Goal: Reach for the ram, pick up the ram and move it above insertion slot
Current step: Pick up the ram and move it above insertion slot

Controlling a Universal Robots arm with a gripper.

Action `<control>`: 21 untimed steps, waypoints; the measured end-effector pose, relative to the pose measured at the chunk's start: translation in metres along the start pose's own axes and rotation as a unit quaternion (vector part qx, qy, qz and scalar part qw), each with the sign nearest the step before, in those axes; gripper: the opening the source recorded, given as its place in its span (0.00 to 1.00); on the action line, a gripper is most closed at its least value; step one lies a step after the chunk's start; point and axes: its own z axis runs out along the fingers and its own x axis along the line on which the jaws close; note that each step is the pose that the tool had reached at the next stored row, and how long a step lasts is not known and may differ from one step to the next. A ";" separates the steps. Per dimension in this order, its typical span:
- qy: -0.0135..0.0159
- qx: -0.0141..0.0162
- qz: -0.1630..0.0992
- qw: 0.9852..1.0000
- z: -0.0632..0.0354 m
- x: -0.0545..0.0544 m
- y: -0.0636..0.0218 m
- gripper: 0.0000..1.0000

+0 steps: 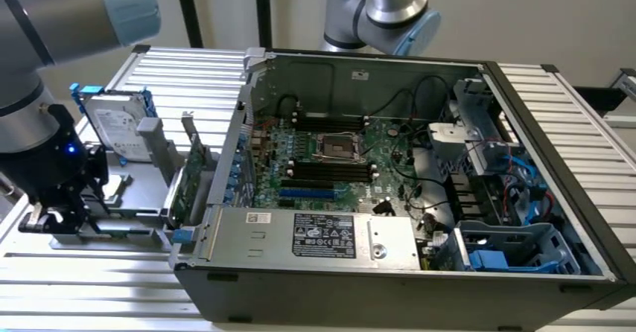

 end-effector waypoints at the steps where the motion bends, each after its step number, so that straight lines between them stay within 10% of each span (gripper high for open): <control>1: 0.000 0.000 -0.001 1.000 0.0014 0.000 0.0000 0.36; 21: -0.001 0.000 -0.021 1.000 0.0179 0.002 -0.0003 0.36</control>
